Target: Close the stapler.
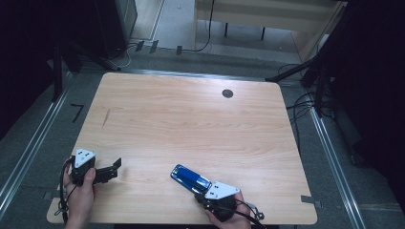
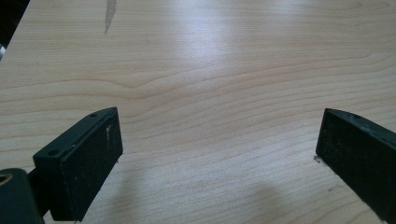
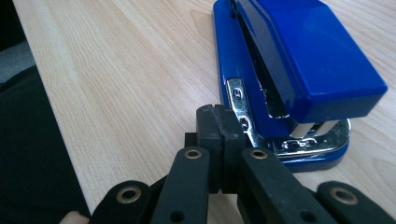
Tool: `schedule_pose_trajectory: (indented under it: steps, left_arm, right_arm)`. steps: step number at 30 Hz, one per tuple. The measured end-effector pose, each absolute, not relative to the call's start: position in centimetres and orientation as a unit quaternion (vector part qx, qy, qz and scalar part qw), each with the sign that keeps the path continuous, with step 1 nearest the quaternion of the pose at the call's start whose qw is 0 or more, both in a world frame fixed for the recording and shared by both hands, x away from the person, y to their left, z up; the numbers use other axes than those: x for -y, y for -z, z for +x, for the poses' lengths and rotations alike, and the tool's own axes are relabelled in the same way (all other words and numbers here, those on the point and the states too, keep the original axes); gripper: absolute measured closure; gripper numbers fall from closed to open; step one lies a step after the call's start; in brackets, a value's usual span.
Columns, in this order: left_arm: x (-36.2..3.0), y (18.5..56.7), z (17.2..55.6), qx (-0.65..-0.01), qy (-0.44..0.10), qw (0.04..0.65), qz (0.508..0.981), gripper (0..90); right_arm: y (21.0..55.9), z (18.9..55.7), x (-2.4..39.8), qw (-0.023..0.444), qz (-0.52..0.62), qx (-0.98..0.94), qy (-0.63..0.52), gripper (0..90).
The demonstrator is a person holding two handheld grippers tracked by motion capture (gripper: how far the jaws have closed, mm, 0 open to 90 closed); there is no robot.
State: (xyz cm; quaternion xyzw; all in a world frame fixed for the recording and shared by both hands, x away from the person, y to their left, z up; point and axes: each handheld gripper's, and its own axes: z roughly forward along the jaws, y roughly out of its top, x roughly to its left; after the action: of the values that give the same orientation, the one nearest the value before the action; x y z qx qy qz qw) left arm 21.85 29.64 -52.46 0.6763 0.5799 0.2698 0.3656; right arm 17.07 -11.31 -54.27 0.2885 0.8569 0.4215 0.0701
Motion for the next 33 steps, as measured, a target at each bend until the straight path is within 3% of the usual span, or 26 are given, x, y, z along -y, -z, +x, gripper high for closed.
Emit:
schedule_pose_trajectory:
  steps: [33]
  left_arm:
    - [-29.6,52.5,21.9,-0.580,-0.268,0.364,0.678,0.7]
  right_arm:
    - [54.4,19.4,13.1,0.082,0.320,-0.844,-0.423,90.0]
